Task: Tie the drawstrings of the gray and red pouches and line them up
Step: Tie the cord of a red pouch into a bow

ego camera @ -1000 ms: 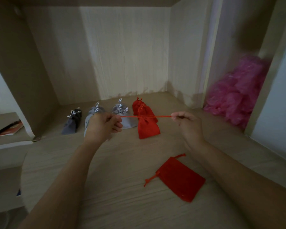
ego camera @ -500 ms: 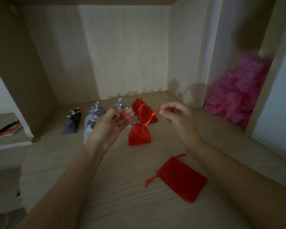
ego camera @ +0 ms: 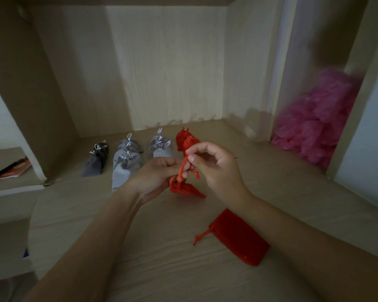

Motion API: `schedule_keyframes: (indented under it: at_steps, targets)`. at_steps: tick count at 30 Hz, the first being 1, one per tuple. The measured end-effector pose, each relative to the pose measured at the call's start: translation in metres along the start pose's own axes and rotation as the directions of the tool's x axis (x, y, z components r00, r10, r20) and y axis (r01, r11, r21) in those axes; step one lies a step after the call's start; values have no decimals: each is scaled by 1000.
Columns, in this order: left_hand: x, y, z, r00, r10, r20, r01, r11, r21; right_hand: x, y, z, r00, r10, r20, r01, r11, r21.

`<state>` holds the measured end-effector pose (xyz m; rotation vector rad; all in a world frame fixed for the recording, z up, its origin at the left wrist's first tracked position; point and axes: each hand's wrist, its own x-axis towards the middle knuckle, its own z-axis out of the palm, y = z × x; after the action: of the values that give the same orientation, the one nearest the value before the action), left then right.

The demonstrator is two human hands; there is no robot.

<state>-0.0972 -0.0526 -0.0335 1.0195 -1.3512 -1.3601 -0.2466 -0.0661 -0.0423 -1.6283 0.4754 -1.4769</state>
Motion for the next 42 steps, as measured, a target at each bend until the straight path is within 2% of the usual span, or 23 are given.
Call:
schedule_keyframes:
  at_steps: [6,10,15,20,22,24,27,31,33,39,42]
  targets:
    - [1,1,0,998,58,-15,-57,997,43,4,5,-6,994,54,-100,-56,998,-19]
    - [0,3,3,997,79,4,-79,997,5,4,7,-8,990,87,-111,-88,996,-10]
    - [0,2,4,996,92,-17,-90,992,92,3,5,-6,987,114,-115,-114,993,12]
    - [5,-1,-6,989,138,-53,-140,990,-27,2,9,-4,962,274,9,-274,959,75]
    - [7,-1,-8,987,155,-46,-157,986,-51,0,13,-5,944,329,25,-329,944,5]
    - [7,-1,-9,987,160,-31,-162,984,-74,-2,14,-6,943,330,43,-324,941,-99]
    - [6,1,-9,986,165,21,-164,985,-47,1,13,-9,953,300,48,-294,950,-106]
    - [7,-1,-15,981,187,59,-187,982,4,2,7,-13,923,357,143,-355,934,-40]
    - [8,-3,-17,974,223,31,-223,975,10,0,6,-12,905,383,186,-388,922,-12]
    - [8,-1,-14,963,258,-80,-254,965,60,5,5,-13,869,460,181,-459,887,-48]
    - [9,-2,-16,955,277,-105,-268,959,93,2,4,-12,892,412,186,-407,911,-68]
